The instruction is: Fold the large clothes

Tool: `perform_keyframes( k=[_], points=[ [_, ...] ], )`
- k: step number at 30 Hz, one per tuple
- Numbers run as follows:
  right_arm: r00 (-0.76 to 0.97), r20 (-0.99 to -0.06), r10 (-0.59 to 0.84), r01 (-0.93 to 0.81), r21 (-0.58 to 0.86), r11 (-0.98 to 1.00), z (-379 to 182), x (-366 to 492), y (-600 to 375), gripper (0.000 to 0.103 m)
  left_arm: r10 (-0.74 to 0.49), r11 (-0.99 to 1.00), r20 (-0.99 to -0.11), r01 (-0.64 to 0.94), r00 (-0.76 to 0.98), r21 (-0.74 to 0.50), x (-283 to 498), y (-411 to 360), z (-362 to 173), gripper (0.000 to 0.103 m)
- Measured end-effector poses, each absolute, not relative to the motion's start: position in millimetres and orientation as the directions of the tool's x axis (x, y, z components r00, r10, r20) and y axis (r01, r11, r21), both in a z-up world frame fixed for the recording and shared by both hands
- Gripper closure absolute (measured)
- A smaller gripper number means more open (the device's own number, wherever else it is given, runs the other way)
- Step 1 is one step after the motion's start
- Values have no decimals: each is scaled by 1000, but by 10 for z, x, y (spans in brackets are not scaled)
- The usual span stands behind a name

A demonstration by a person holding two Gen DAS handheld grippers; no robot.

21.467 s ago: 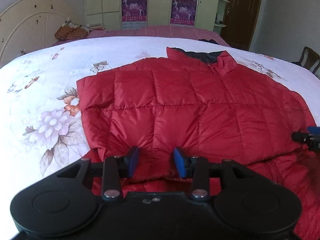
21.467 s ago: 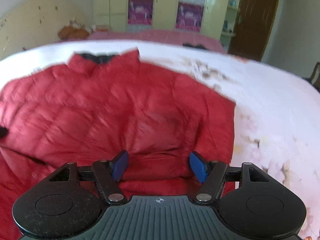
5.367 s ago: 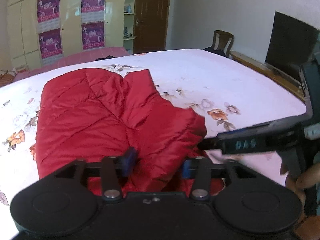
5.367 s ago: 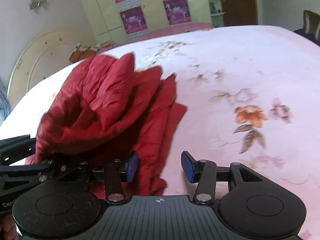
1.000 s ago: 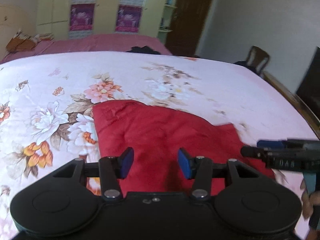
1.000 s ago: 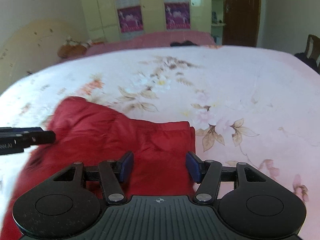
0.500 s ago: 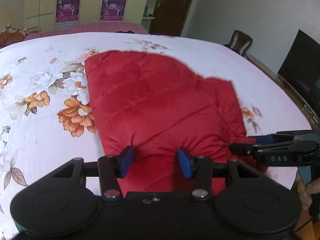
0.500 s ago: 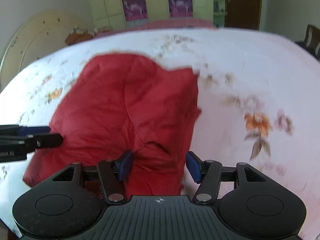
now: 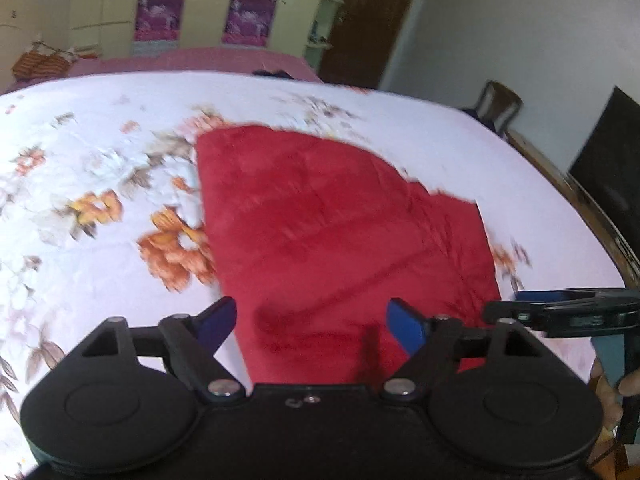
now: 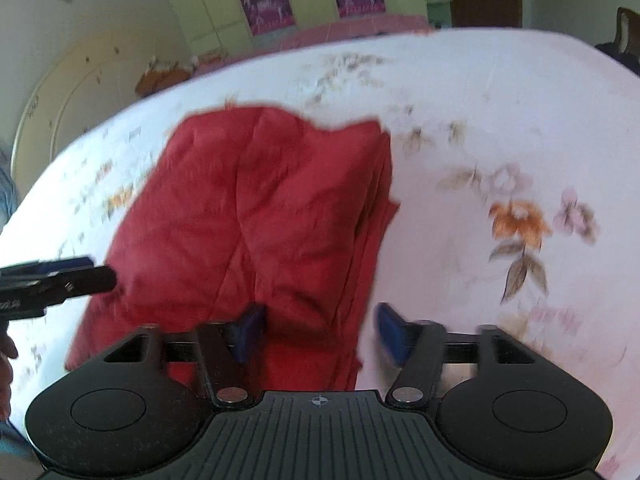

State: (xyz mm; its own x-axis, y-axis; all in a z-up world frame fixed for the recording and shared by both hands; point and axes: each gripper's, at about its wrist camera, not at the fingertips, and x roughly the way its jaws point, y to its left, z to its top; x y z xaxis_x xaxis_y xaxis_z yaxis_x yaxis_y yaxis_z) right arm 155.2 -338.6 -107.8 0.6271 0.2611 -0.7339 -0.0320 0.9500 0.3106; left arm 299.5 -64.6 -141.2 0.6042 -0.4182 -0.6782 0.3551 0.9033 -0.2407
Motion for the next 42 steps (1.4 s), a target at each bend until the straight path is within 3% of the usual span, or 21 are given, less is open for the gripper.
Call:
perform_keyframes(
  k=[2,14,18,22,24,30,33,42],
  points=[
    [641,-716,277,-47,323,945,-1033,1638,-3398,1,-404,911,-680,332,612,-244,3070,-610,-1403,13],
    [597,-678,428,48,563,825,-1465,2331,-3732,1,-481,872,-704,205,522,-444,3576,-574,-1696,14],
    [577,-650,494,61,638,768,-1650,2463,-3761,1,-491,867,-706,205,511,-454,3634,-654,-1779,12],
    [568,-651,503,27,626,779,-1645,2503,-3686,3,-500,860,-701,198,508,-471,3628,-670,-1791,17],
    [559,-642,525,15,641,767,-1648,2499,-3673,23,-499,861,-699,203,512,-466,3620,-676,-1772,21],
    [543,-618,568,-2,676,737,-1574,2481,-3638,56,-485,871,-697,218,528,-441,3613,-689,-1679,35],
    [553,-604,573,-27,675,738,-1451,2460,-3596,63,-485,870,-684,224,545,-438,3610,-654,-1588,40],
    [567,-537,624,-95,710,697,-1145,2670,-3083,64,-435,896,-654,224,619,-383,3714,-184,-1179,42]
  ],
)
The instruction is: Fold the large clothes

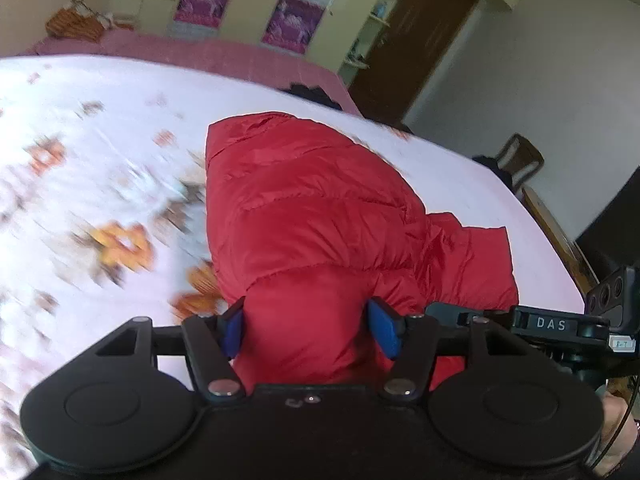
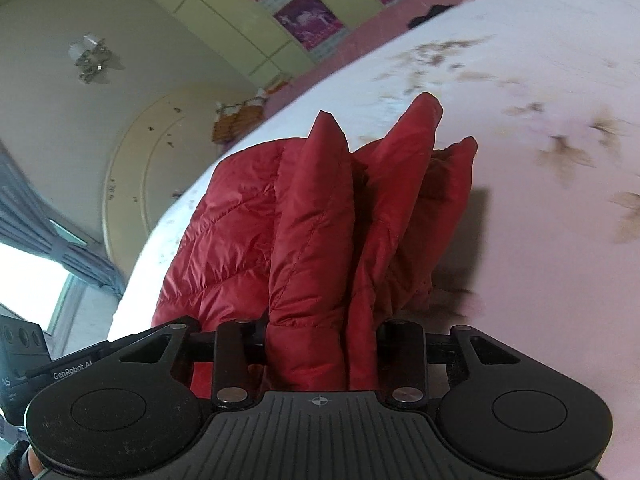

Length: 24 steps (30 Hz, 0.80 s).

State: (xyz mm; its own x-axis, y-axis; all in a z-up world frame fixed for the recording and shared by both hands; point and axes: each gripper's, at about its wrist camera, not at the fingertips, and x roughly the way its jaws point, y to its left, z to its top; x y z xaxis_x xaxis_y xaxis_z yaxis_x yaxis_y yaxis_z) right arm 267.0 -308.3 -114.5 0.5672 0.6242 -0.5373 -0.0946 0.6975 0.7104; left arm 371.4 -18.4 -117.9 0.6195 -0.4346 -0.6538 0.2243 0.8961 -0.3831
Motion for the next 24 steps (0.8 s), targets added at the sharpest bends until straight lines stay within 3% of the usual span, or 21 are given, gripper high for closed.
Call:
perform_keyframes(
  k=[11,24],
  points=[
    [580,-510,635,-127,713,689,-937,2986,-1436,64,-424,898,-616,219,664,-381,3896,1366,-1024,42],
    [528,-519,672,-125,735,666,-1176,3663,324,64,-333,934,-658,137,675,-331,4338,2832,-1130,43]
  ],
)
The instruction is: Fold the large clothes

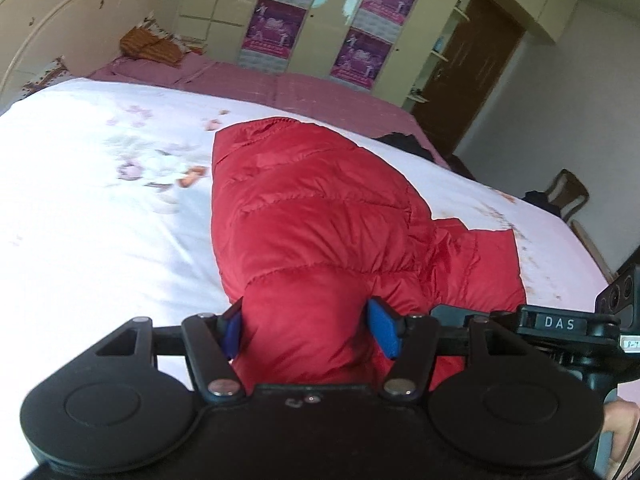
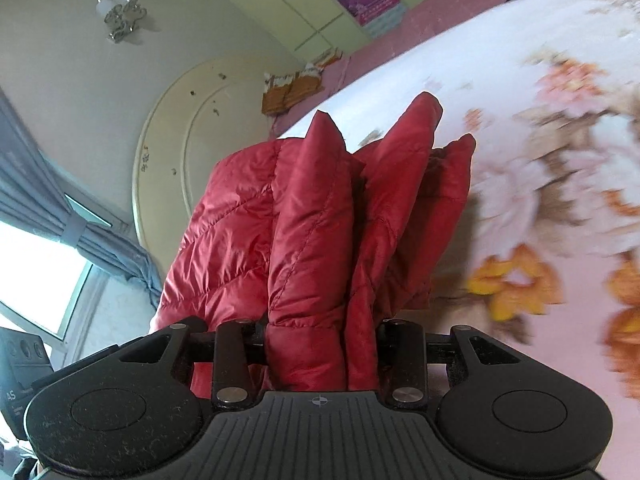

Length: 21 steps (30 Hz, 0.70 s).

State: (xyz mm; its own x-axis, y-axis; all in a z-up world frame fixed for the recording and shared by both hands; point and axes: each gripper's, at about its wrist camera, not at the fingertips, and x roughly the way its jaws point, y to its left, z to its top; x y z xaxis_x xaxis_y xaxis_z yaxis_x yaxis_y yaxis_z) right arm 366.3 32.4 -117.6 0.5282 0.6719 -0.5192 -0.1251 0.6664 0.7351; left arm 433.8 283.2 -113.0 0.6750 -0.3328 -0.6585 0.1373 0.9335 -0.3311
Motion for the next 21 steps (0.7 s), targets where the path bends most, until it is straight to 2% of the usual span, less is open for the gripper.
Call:
perform_keyframes(
  k=[11,16,20,21],
  points=[
    [512,-543,666,-98,733,673,-1461,3963,575,63,-294,954,-692,164,659,-250,4596,3055,-1427,41],
    [520,-566,640,-67,720,690,-1593,3938,496,50,-298,954,-700,183,649,-237,4675,3046,-1525,33],
    [532,-575,621,-52,710,702,-1582,3891,468,44,-294,956,-701,197,650,-218,4704,3065,-1566,31],
    [536,-581,612,-42,706,707,-1584,3873,452,39,-294,956,-701,198,650,-217,4696,3055,-1560,31]
  ],
)
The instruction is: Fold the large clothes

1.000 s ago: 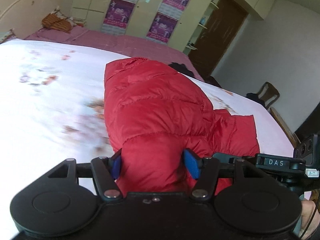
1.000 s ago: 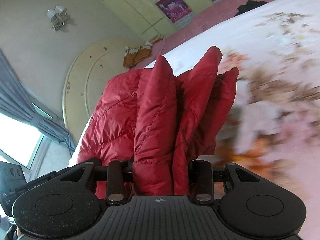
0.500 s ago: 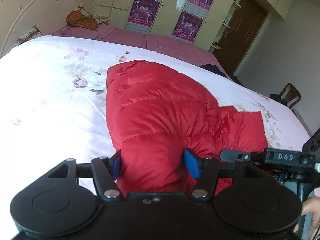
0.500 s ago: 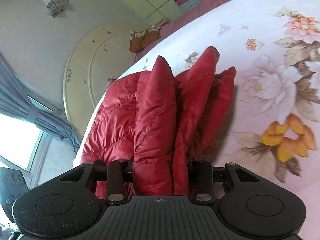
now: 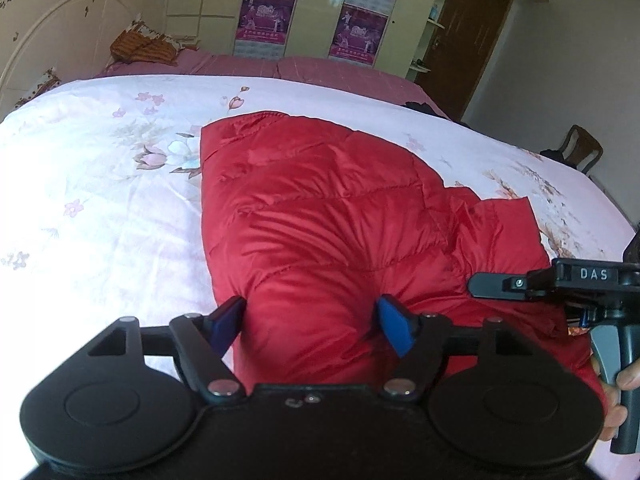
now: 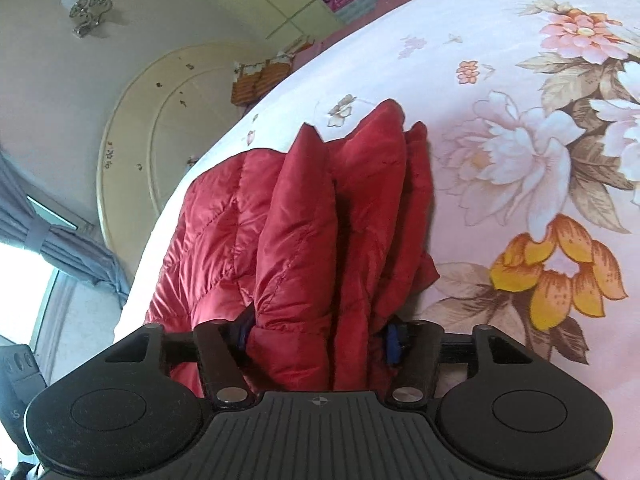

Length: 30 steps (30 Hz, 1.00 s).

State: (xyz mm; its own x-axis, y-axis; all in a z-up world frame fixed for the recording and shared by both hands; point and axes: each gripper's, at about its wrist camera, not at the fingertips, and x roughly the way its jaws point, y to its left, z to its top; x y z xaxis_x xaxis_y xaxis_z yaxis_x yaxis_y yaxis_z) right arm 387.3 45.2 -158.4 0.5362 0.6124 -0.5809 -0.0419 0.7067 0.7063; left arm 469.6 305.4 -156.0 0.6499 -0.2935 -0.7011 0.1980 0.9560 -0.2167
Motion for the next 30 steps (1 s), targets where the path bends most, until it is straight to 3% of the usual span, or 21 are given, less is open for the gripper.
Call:
perform_keyframes(
  k=[14,17,25,30],
  points=[
    [673,-580,459,-88,553,828,-991,3625,440,38,-248,969,-633,199,733,-149,4377,3095,-1255,33],
    [690,-572,444,-121,514,849,-906,3622,576,54,-256,967,-621,209,741,-149,4289,3110,-1187,33],
    [704,-556,442,-234,406,884,-705,3220,777,55,-286,957,-642,251,711,-149,3894,3070,-1223,33],
    [668,-602,436,-304,314,899,-813,2901,1011,54,-282,958,-672,237,685,-161,3760,3027,-1397,33]
  ],
)
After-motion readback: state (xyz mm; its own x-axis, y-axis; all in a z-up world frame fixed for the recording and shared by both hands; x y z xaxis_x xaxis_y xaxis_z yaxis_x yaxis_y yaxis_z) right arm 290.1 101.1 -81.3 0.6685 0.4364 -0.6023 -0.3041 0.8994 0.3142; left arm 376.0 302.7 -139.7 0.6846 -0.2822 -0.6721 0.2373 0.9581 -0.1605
